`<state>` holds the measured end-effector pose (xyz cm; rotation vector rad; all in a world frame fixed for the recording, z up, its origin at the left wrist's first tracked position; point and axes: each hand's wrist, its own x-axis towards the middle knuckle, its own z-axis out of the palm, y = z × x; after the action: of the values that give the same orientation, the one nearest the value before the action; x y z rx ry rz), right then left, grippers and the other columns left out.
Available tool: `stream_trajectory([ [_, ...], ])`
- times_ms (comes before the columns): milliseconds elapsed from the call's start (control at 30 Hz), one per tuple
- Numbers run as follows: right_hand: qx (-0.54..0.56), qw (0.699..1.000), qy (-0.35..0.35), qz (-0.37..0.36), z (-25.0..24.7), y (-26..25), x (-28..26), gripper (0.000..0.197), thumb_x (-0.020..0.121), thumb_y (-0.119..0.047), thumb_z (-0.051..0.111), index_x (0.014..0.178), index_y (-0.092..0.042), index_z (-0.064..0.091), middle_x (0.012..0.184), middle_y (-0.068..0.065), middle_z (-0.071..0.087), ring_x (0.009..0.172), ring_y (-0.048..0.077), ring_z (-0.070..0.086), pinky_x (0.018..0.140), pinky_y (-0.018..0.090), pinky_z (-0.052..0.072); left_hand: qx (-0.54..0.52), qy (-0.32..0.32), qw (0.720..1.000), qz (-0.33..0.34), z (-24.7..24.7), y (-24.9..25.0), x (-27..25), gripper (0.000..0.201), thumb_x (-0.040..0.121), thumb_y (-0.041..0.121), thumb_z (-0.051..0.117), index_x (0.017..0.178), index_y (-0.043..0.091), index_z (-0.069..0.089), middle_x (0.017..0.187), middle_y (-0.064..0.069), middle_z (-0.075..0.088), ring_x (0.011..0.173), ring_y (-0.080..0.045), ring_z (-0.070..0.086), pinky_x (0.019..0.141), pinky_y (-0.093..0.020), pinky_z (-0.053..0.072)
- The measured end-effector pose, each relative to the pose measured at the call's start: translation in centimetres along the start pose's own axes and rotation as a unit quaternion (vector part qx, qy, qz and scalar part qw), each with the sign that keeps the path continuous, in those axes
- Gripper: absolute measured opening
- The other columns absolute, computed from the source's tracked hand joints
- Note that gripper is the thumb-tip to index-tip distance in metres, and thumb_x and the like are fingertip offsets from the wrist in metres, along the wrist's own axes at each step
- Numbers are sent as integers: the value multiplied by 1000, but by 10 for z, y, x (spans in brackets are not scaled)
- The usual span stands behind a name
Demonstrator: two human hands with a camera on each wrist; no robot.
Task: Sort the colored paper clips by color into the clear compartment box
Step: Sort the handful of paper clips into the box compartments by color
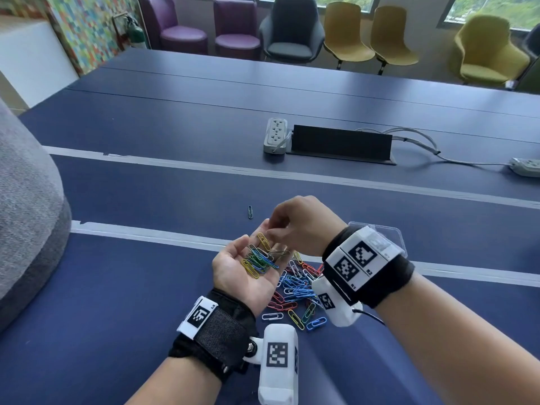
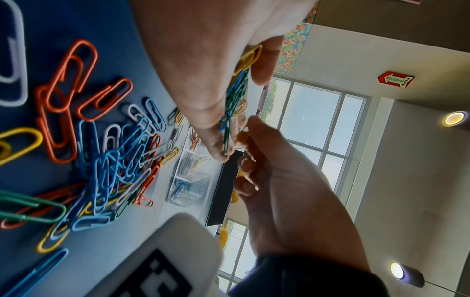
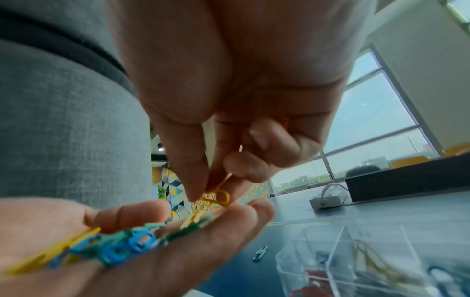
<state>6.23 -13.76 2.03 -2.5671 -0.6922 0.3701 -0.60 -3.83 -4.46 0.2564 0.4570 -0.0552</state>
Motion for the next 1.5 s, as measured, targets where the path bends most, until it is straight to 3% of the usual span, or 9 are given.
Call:
stream_trajectory([
  [100, 30, 999, 3, -12, 0, -4, 1, 14, 81, -21, 65, 91, -18, 73, 89, 0, 72, 75, 12, 59, 71, 21, 44, -2, -7, 1000, -4, -2, 0, 0, 45, 92, 22, 31, 109, -3, 64, 105, -22, 66, 97, -35, 59, 90, -50, 46],
  [267, -33, 999, -27, 16, 20, -5, 3, 25, 80, -26, 59, 102, -27, 69, 106, 5, 69, 98, 28, 63, 84, 35, 53, 6, -3, 1000, -7, -8, -2, 2, 40, 92, 25, 32, 98, 0, 63, 94, -16, 64, 86, -31, 60, 83, -43, 48],
  [500, -38, 999, -1, -4, 28, -7, 4, 14, 78, -28, 64, 89, -27, 72, 97, 1, 70, 90, 25, 64, 79, 35, 55, 15, 9, 1000, -6, -11, 1, 1, 38, 94, 26, 31, 91, 1, 60, 88, -17, 63, 84, -31, 61, 79, -42, 48],
  [600, 27, 999, -5, -17, 21, -6, 6, 9, 76, -22, 67, 83, -22, 73, 85, -3, 72, 79, 14, 64, 77, 28, 54, 10, 11, 1000, -1, -8, 1, 1, 39, 94, 25, 32, 84, -1, 61, 78, -16, 61, 77, -28, 57, 80, -45, 48],
  [700, 97, 995, 19, -20, 3, 1, 11, 7, 77, -17, 69, 83, -17, 73, 73, -7, 67, 66, 4, 58, 68, 17, 47, 8, 3, 1000, -3, -5, 2, 0, 42, 94, 23, 32, 100, -4, 63, 93, -22, 69, 91, -34, 62, 91, -49, 45],
  [833, 157, 982, 103, 1, -23, 26, 23, 8, 78, -12, 69, 83, -19, 70, 67, -9, 64, 50, -7, 53, 59, 11, 47, 8, 4, 1000, -15, -5, 5, -1, 49, 92, 22, 32, 128, -5, 51, 125, -28, 59, 112, -40, 57, 96, -48, 43],
  [1000, 91, 988, 112, 49, -24, 54, 29, 14, 82, -10, 64, 93, -15, 72, 76, 2, 68, 59, 12, 58, 74, 31, 56, 13, 0, 1000, -19, -4, 3, -1, 50, 92, 22, 32, 132, -4, 48, 125, -28, 58, 117, -41, 56, 96, -48, 43],
  [1133, 29, 993, 102, 51, -11, 63, 31, 12, 83, -12, 65, 91, -11, 74, 90, 6, 73, 73, 11, 60, 76, 21, 48, 15, 0, 1000, -18, -4, 3, -1, 50, 93, 23, 31, 133, -3, 48, 124, -28, 59, 116, -41, 56, 97, -48, 43],
  [1500, 35, 993, 110, 34, -10, 63, 24, 15, 86, -16, 62, 96, -12, 73, 94, 5, 73, 78, 12, 61, 77, 20, 45, 19, 0, 1000, -17, -2, 3, -2, 50, 93, 24, 31, 131, -3, 50, 122, -28, 60, 113, -41, 58, 97, -48, 43],
])
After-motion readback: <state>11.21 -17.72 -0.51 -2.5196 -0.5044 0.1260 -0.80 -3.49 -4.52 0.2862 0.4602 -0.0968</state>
